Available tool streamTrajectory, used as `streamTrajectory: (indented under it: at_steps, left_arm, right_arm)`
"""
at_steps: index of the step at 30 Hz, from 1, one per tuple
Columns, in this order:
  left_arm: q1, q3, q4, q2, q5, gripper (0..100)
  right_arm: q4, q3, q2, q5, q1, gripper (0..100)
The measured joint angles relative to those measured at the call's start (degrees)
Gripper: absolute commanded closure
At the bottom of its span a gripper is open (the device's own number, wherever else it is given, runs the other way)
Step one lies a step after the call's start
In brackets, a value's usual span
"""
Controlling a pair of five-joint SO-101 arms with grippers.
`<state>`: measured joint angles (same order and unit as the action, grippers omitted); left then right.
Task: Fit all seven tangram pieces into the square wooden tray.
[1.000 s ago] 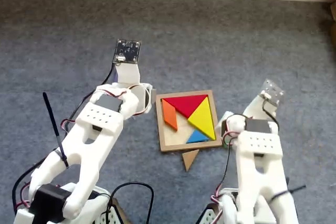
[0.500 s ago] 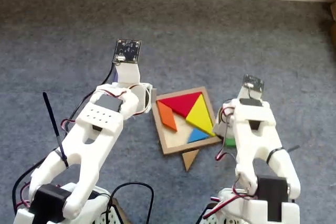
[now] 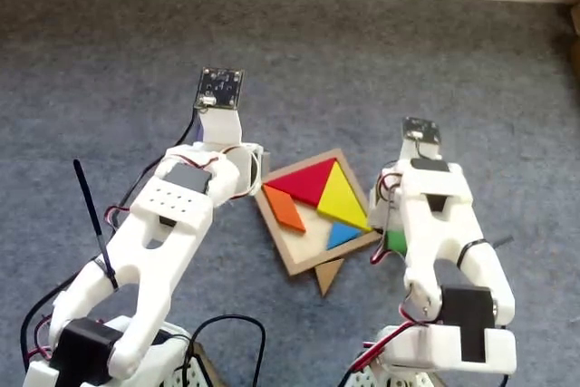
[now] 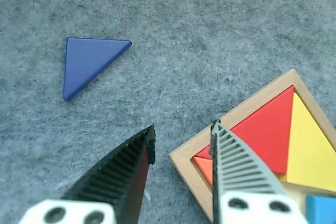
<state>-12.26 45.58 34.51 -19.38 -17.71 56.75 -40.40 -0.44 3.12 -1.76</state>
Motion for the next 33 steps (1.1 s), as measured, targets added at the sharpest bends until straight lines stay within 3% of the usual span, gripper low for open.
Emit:
streamTrajectory:
  at_steps: [9,15,19,33]
  left_arm:
    - [0.0,0.0,0.0,0.0,0.0,81]
    - [0.0,0.0,0.0,0.0,0.0,81]
    - [0.0,0.0,0.0,0.0,0.6,81]
    - [0.0,0.0,0.0,0.0,2.9,81]
  right_arm:
    - [-0.1,0.2,1.9,0.0,-0.6,71.2]
    - [-0.2,0.4,1.9,-4.4,-0.5,81.0]
    - [-0.2,0.4,1.9,-4.9,-0.4,81.4]
    - [-0.3,2.5,3.0,-6.9,7.1,81.4]
